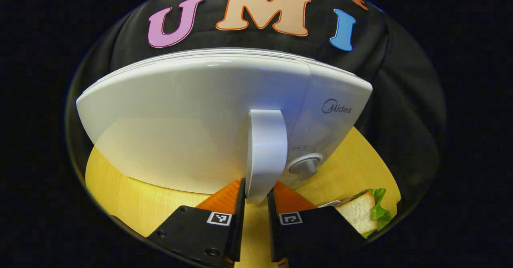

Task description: Open the microwave oven with the left hand, put the food in, and close the microwave oven.

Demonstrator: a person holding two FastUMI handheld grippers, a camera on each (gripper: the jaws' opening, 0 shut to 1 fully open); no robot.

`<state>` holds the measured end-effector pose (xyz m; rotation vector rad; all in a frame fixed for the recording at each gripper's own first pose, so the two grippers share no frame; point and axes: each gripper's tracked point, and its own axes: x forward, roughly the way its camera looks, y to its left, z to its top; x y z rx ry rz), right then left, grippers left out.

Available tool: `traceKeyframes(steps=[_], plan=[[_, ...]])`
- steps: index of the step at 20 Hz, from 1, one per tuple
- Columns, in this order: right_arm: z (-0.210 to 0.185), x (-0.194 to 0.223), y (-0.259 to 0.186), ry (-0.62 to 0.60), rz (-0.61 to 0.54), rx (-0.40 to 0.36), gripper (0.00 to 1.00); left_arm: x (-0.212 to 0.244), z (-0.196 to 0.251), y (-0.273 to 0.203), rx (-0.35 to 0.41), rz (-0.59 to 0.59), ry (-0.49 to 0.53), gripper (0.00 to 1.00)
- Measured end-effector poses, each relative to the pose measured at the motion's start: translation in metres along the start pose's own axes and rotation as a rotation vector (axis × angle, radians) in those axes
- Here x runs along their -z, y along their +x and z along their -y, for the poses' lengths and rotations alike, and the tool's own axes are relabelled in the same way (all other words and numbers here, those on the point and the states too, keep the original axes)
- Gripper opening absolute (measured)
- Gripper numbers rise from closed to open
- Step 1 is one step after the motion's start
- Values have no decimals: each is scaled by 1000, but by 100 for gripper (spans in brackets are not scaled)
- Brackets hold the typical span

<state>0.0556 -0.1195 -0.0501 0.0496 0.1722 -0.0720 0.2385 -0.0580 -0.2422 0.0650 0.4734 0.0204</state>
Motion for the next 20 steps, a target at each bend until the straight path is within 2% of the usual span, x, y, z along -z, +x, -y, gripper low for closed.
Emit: traceKeyframes(steps=[3,8,18,20], plan=[[-3,5,-4,13,-10,-13,93,1,0,-1,0,21,17,17],[-2,17,-10,15,-28,-10,93,0,0,-2,9,31,25,8],[-8,32,-17,-34,-49,-16,93,1,0,-4,-9,45,-33,4],[-8,33,-15,-47,-48,-16,93,19,-1,-26,-11,29,-43,4]])
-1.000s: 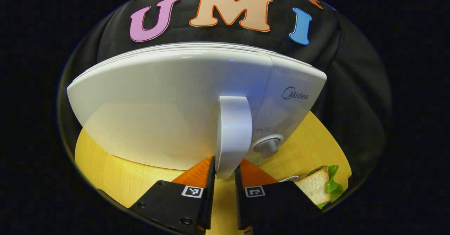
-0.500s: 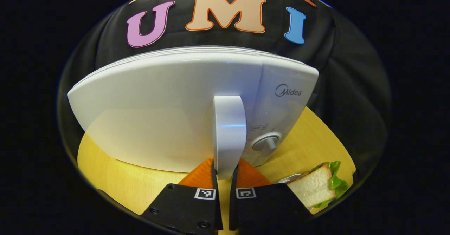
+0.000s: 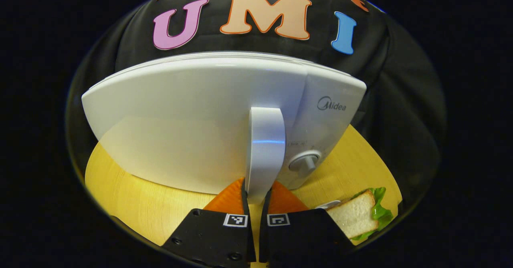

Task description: Open the microwave oven with the left hand, put the food in, and close the microwave oven.

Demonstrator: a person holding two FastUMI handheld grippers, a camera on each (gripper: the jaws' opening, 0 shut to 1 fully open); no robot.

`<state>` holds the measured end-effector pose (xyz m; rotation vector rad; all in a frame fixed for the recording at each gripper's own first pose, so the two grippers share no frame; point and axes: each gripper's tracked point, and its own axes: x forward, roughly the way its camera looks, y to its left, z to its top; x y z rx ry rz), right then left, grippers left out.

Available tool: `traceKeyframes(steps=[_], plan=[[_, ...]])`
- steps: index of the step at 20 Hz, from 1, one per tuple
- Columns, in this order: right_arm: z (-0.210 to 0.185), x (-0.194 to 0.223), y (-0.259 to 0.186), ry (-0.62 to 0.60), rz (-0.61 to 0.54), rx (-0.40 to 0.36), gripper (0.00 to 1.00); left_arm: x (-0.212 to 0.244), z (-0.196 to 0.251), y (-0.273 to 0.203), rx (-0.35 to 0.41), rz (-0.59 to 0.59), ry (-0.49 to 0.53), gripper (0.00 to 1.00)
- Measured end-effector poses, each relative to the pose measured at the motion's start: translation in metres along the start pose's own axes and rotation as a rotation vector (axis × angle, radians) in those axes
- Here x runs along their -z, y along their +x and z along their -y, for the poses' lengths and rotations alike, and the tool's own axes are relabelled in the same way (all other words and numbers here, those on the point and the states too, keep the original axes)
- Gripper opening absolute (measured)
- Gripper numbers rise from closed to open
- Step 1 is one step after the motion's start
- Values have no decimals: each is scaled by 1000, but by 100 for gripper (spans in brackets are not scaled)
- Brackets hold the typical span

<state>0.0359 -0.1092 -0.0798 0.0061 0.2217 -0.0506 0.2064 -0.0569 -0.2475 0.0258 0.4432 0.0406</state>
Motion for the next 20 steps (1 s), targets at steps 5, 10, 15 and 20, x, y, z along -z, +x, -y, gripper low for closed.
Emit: traceKeyframes(steps=[5,10,15,20], plan=[[-12,3,7,-2,-13,-60,99,33,-14,-54,20,38,47,7],[-21,5,0,-30,-9,-121,93,52,-30,-83,-34,30,51,12],[-19,16,-11,-32,-35,-155,93,65,-46,-106,-83,11,-1,19],[-7,25,-11,-47,-59,-182,93,70,-72,-134,-158,33,-110,34]])
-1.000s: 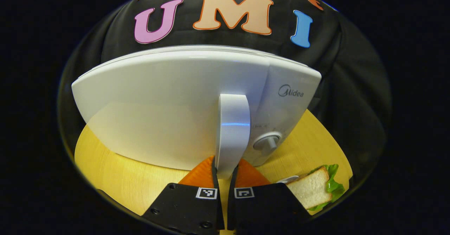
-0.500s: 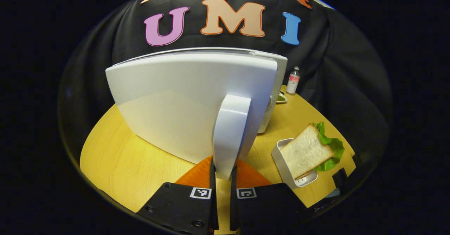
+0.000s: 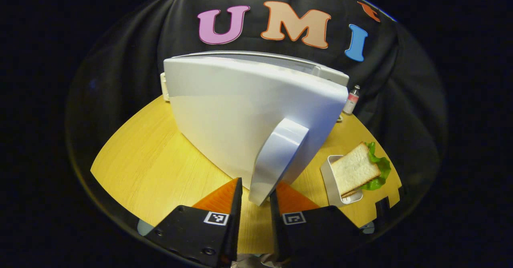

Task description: Open the microwave oven with the left hand, put the food in, and close the microwave oven.

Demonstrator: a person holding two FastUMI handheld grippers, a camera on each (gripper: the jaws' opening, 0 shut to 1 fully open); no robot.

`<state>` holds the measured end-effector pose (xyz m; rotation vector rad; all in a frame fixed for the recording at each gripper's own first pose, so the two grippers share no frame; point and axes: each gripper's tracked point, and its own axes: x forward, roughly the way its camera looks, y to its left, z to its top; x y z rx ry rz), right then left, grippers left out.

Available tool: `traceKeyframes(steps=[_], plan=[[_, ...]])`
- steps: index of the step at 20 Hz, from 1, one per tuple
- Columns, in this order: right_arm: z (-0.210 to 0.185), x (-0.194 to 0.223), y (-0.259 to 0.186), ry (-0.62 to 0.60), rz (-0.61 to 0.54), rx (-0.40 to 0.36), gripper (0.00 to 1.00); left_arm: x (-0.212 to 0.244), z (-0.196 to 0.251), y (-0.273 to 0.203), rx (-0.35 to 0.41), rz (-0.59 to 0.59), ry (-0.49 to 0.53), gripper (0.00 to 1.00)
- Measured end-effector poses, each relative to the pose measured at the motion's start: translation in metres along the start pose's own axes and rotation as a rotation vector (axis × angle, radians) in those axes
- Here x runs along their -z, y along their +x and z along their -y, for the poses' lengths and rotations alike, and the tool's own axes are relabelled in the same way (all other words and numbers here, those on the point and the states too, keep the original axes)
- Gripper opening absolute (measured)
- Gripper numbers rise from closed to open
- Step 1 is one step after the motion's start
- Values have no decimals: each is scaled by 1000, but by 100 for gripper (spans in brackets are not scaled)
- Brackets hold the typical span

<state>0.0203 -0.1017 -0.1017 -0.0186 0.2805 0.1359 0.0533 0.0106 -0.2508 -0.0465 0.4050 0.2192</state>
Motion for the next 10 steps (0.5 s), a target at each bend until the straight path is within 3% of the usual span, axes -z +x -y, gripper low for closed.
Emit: traceKeyframes(steps=[1,2,3,4,5,7,10], plan=[[1,1,0,3,-4,-9,93,-1,-8,-5,-22,10,-12,48],[2,1,0,4,-6,-16,93,-1,-18,-12,-45,20,-23,55],[4,1,0,3,-6,-22,93,0,-26,-19,-66,30,-34,73],[6,2,-1,-1,-8,-28,93,2,-36,-26,-93,37,-44,74],[7,4,-1,-9,-12,-33,93,4,-44,-31,-113,41,-56,84],[12,9,1,-22,-20,-41,93,11,-59,-45,-151,50,-81,92],[16,19,4,-13,-50,-54,93,25,-85,-62,-210,44,-134,92]])
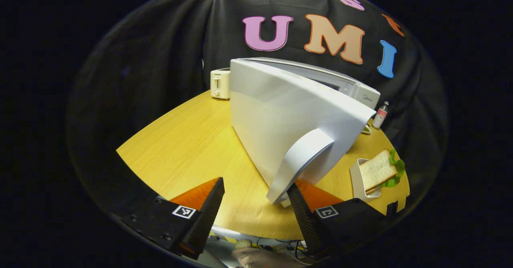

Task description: Open the microwave oven with the left hand, put the food in, and close the microwave oven.

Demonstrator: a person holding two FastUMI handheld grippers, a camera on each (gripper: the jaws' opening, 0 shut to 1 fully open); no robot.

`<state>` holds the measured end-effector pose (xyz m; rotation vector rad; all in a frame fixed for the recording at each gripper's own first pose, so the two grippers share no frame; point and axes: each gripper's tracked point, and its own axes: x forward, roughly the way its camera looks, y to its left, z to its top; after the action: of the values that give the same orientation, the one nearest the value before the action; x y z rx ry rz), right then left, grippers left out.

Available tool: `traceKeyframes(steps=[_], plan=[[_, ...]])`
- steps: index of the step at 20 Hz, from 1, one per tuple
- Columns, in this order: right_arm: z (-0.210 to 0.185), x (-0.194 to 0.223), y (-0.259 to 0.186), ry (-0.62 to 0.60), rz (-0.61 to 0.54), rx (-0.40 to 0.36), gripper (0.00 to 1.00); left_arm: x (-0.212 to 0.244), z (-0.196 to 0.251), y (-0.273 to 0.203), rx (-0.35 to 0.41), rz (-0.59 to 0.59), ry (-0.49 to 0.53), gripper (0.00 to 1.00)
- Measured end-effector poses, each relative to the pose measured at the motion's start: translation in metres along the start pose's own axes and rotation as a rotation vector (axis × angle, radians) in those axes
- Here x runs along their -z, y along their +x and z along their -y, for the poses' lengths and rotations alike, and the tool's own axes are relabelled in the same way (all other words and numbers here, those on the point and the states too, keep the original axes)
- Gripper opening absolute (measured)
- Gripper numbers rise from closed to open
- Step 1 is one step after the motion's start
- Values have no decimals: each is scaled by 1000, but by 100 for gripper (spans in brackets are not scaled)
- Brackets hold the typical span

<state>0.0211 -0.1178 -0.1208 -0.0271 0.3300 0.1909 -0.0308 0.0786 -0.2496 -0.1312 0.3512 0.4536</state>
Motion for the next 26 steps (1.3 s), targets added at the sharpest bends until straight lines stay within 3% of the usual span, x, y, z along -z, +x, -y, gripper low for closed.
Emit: traceKeyframes(steps=[5,13,18,20,21,22,26], plan=[[3,9,8,23,-31,-20,94,12,-66,-26,-124,-5,-86,93],[-8,34,55,40,-142,-99,93,-9,-182,-75,-429,79,-184,90],[-29,64,92,81,-292,-177,93,-43,-194,-110,-503,179,-204,90],[-31,80,107,78,-369,-185,93,-57,-185,-117,-500,222,-216,96],[-32,85,114,78,-399,-188,99,-62,-178,-123,-497,232,-223,98],[-34,91,120,82,-431,-193,93,-67,-175,-126,-499,246,-226,98],[-40,109,144,99,-517,-214,94,-86,-168,-143,-519,291,-222,97]])
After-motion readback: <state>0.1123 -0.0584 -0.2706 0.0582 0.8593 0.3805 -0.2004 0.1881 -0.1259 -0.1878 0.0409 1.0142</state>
